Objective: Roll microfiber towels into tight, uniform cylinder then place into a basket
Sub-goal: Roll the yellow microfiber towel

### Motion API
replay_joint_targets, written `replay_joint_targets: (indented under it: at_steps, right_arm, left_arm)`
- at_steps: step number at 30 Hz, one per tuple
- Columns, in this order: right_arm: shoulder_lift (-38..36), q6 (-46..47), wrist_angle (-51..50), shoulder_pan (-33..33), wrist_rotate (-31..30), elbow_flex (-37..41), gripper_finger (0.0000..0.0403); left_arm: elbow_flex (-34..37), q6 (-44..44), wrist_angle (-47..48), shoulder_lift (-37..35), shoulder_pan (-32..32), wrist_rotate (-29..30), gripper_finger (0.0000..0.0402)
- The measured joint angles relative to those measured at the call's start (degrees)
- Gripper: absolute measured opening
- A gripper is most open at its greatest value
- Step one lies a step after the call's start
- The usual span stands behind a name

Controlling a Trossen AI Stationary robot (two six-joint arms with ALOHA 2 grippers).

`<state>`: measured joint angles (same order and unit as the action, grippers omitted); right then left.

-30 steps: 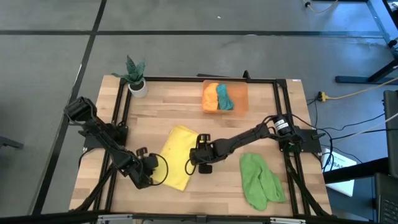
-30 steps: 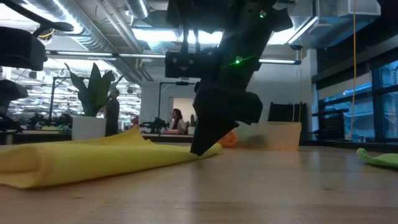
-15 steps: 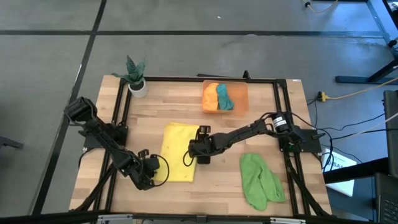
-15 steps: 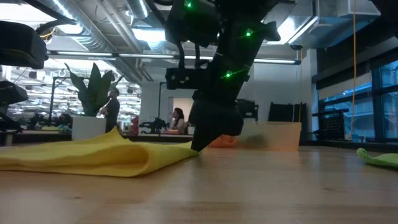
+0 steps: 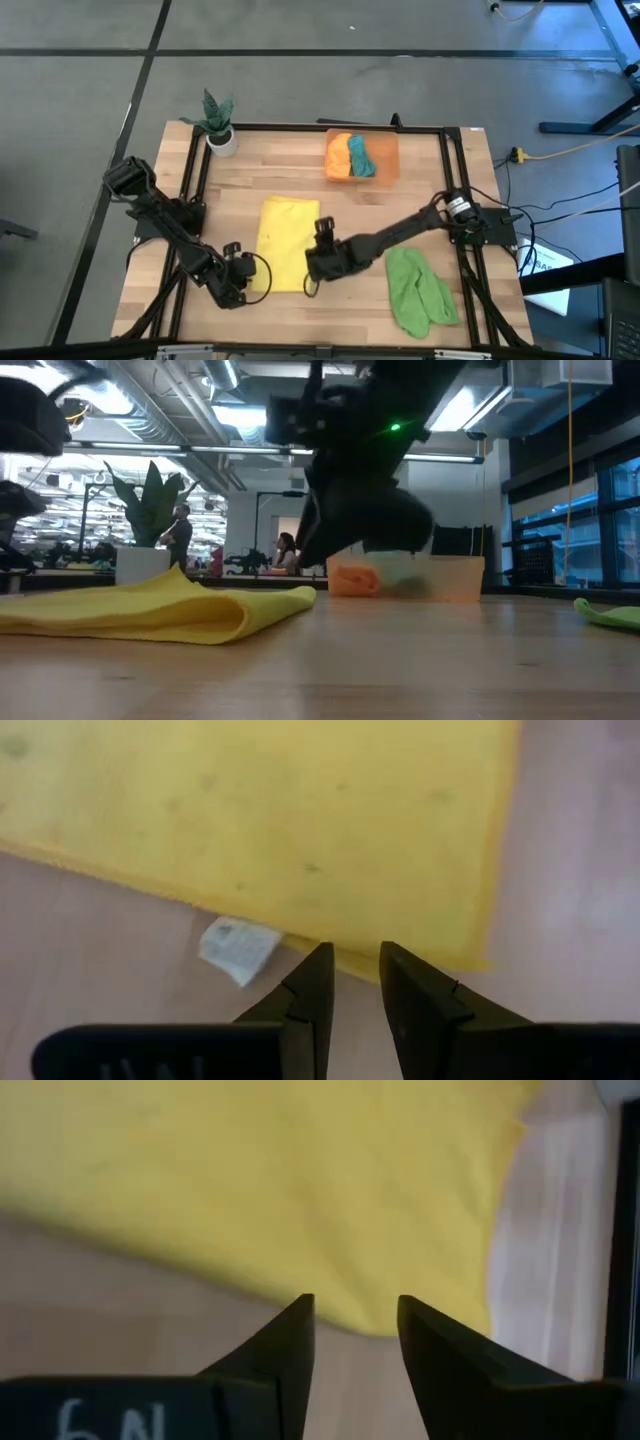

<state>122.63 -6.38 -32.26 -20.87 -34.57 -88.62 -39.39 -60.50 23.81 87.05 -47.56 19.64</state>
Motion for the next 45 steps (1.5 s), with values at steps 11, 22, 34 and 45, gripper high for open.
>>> replay_joint_targets:
  at_steps: [11,22,34,45]
  right_arm:
    - [0.09,-3.1,6.32,-6.36,7.57,-0.09,0.0145]
    - [3.5,-10.31,12.85,-7.29,11.8,0.05,0.0145]
    - [5.85,-8.45,14.4,-7.1,12.3,-0.01,0.0145]
    - [6.93,-8.91,15.66,-7.01,10.29,-0.2,0.0145]
  left_arm:
    - [-7.41,3.23,4.97,-0.07,-4.61,4.76,0.0076]
    - [-9.86,3.17,5.55,-0.11,-5.5,5.14,0.0076]
    - [-9.86,3.03,5.51,-0.11,-5.48,5.2,0.0076]
    - [-9.86,2.98,5.27,-0.11,-5.48,5.22,0.0076]
